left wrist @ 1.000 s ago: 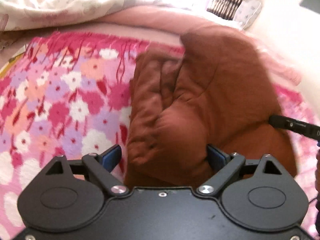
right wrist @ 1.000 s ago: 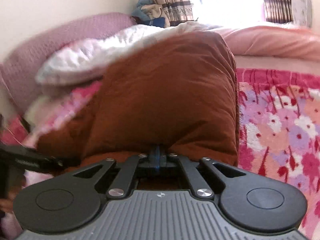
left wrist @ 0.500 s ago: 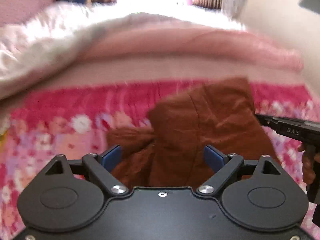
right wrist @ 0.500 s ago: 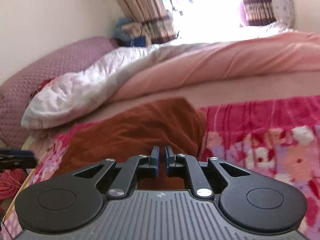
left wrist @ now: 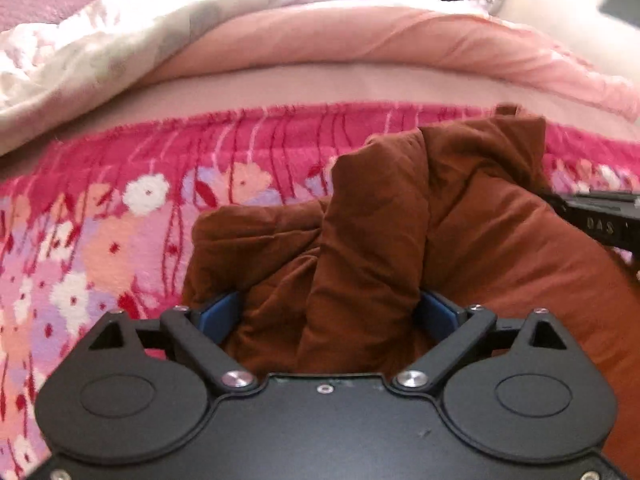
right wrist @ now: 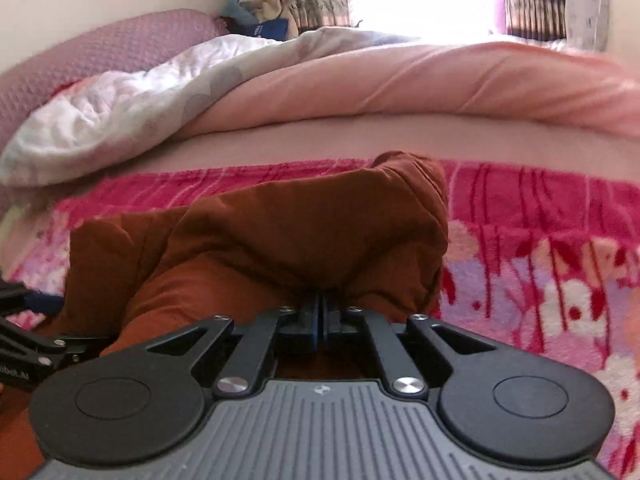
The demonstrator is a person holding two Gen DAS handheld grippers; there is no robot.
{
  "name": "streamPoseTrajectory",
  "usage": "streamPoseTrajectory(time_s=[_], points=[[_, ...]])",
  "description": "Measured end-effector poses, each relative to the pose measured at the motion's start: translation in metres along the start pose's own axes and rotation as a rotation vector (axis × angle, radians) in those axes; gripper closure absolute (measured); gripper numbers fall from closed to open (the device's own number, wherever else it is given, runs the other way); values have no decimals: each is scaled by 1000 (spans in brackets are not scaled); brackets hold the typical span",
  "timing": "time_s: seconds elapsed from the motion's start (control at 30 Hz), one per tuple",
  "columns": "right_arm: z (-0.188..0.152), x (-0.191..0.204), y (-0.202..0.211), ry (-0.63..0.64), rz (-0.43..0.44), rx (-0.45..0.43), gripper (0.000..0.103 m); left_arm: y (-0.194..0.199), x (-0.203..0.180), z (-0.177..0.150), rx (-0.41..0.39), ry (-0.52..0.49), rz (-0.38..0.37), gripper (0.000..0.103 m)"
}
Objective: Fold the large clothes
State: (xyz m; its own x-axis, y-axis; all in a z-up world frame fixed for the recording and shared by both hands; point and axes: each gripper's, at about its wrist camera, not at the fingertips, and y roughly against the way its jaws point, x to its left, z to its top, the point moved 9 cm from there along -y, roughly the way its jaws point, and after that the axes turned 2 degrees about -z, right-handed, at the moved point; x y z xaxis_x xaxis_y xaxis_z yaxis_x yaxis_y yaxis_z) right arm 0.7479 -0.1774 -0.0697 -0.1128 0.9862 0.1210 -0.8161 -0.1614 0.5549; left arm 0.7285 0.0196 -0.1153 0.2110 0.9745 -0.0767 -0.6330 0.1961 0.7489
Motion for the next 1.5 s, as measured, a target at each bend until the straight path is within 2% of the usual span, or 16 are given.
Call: streamPoseTrajectory(time_s=[0.17,0.23,0.33,0.5,0.57,0.63,0.77,0.8,0.83,0.9,1.0,1.17,1.23,1.33,1.4,1.5], points=[[5,6,68,9,-8,-31,94,70,10,-10,-110,-4,66,8],[-5,14,102,3,28,-48,90,90,17,-24,-123,-16,124,8],[-29,26,128,-12,64,-14,85,95,26,-49,-80,-1,136,6],[-69,37,119,28,33,19,85,57,45,-90,-13,162,35,3],[-77,38,106,42,-2,-12,85,45,52,-97,-12,277,-22,0],[-79,40,106,34,-27,-63,85,47,50,-97,-12,285,-25,0],[-74,28,136,-45,65,-94,82,72,61,-96,-23,362,-113,1],[-72,21,149,-101,106,-96,69,85,63,-97,-31,386,-139,2],[-71,14,160,-152,137,-96,48,94,65,-99,-37,409,-163,2],[-77,4,180,-238,207,-98,28,104,65,-103,-25,414,-199,3],[-95,-12,185,-360,271,-54,28,101,63,-105,-5,379,-182,1],[-119,-18,153,-456,285,51,29,84,63,-114,40,429,-229,1],[-123,-19,144,-483,294,56,19,78,64,-117,49,456,-254,1],[-125,-18,124,-529,335,81,13,75,62,-118,47,440,-248,0],[-125,-13,113,-587,394,87,20,76,58,-117,47,415,-213,1],[-120,-6,114,-529,367,52,34,78,50,-115,27,421,-221,14]])
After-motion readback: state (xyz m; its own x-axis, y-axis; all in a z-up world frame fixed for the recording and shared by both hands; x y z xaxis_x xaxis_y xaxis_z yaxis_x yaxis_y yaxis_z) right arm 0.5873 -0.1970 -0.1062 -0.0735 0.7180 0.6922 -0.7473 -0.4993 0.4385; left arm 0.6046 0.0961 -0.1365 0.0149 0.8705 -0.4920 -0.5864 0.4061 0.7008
